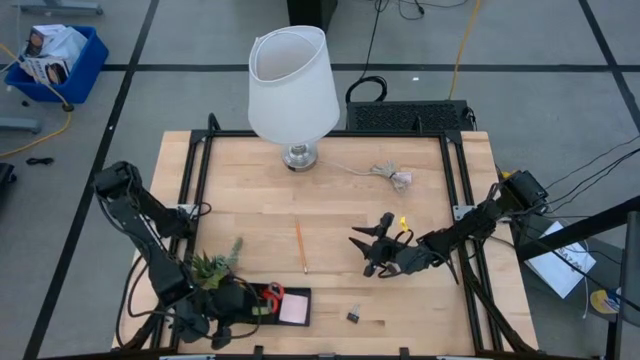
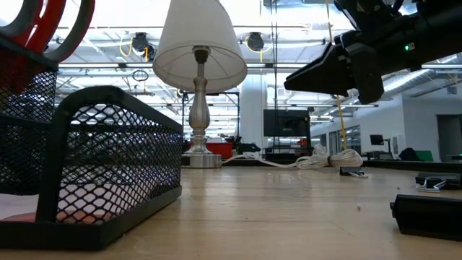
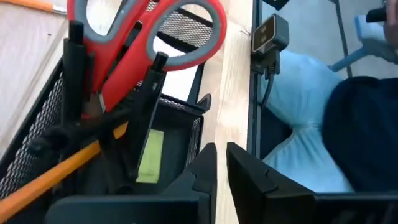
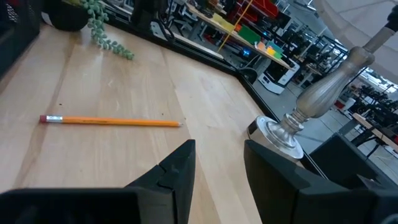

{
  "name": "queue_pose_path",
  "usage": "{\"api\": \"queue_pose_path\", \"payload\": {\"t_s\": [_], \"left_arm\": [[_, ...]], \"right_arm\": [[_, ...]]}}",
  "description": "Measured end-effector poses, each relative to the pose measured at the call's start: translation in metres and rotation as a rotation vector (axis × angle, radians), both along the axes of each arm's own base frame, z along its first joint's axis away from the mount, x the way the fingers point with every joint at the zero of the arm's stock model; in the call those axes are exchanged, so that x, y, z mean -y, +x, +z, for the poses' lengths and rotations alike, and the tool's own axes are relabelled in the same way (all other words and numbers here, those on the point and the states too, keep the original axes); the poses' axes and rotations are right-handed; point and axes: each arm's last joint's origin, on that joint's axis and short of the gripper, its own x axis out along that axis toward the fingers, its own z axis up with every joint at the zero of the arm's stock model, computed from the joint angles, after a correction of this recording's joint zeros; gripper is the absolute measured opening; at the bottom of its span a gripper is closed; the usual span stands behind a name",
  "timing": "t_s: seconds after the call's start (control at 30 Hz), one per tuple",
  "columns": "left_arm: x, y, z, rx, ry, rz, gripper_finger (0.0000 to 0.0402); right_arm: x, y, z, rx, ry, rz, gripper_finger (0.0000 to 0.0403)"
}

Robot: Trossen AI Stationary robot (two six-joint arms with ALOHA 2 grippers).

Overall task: Pick and place office supplies into organizer
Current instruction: Put the light green eraser into the black desk organizer, then put the black paper clip into the black desk organizer

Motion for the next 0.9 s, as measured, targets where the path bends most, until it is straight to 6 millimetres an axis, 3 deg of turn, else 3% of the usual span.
{"api": "queue_pose_path", "payload": {"t_s": [0.23,0.37,0.5,0.7,0.9], "left_arm": [[0.005,0.003,0.006,0.078,-0.028,-0.021,0.0005],[0.011,0.005,0.014,0.188,-0.031,-0.051,0.0009],[0.013,0.010,0.021,0.315,0.025,-0.078,0.0031],[-0.004,0.030,0.026,0.453,0.244,0.099,0.0071],[-0.031,0.065,0.036,0.525,0.314,0.172,0.0169]], "right_arm": [[0.000,0.000,0.000,0.025,0.053,-0.009,0.0132],[0.000,0.000,0.000,0.044,0.094,-0.017,0.0132],[0.000,0.000,0.000,0.070,0.148,-0.029,0.0132],[-0.002,-0.004,-0.007,0.048,0.221,-0.050,0.0132],[-0.008,-0.012,-0.010,0.040,0.175,-0.113,0.0140]]}}
